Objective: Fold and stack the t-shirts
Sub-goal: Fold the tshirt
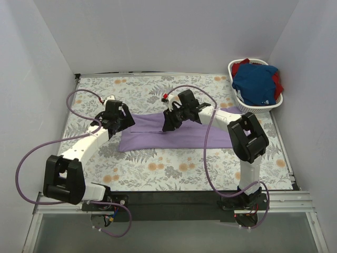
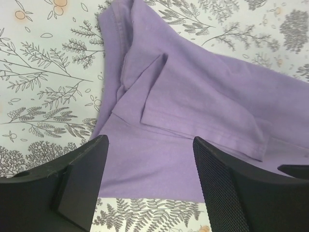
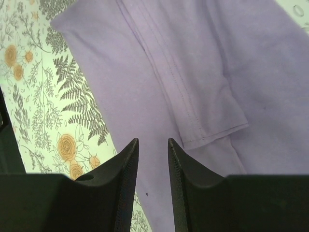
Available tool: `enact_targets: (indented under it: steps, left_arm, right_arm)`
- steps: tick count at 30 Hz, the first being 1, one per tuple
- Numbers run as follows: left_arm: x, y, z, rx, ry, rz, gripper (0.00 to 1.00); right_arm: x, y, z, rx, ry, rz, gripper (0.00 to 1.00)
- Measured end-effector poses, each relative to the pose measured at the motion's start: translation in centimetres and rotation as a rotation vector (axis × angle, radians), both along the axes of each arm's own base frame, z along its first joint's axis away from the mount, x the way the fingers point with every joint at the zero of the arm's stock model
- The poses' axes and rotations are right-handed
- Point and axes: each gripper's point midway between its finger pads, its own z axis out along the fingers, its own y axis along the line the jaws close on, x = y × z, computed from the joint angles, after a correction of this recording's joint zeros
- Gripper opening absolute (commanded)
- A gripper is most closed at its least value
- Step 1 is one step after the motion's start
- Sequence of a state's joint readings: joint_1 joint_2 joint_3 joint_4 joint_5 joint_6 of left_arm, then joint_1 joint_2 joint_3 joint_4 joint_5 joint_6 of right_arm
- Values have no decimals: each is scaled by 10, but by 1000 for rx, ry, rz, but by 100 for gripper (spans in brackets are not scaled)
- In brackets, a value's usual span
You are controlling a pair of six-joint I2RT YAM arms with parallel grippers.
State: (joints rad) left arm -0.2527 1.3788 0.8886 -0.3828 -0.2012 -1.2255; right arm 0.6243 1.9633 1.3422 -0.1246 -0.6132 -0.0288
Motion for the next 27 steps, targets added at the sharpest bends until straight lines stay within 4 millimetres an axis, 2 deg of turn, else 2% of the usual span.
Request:
enact_targets:
  steps: [4,7,9,10,11,12,15,17,19,21,24,27]
  left_arm:
    - [-5,-6,11,-60,-32,7,63]
    - [-13,-13,0,-122,2,21,57]
    - [-20,-16,-14,-148,46,39,52]
    - [-24,-16,-22,-153,71,51,44]
    - [-28,-15,-31,-159,98,69,42]
    - [-32,-14,-38,-160,123,86,40]
    - [-40,-11,-57,-164,196,144,39]
    - [-43,-6,-67,-169,230,186,39]
    - [-45,0,-76,-168,260,226,38]
    - [-43,3,-80,-173,279,254,38]
    - [-29,9,-81,-168,295,291,38]
    - [-8,12,-82,-152,308,311,38]
  right_arm:
    - [8,-4,9,-13,-17,-60,37]
    - [11,-21,2,-57,-8,-147,37]
    - [9,-46,-7,-104,4,-220,38]
    - [9,-60,-12,-127,12,-260,38]
    - [9,-75,-16,-151,21,-305,39]
    - [11,-91,-19,-169,22,-352,45]
    - [11,-143,-28,-234,28,-506,54]
    - [10,-175,-31,-278,18,-607,56]
    - [6,-195,-34,-316,6,-671,56]
    - [0,-206,-41,-352,2,-702,56]
    - [-15,-216,-57,-401,39,-720,56]
    - [-22,-214,-58,-375,51,-731,56]
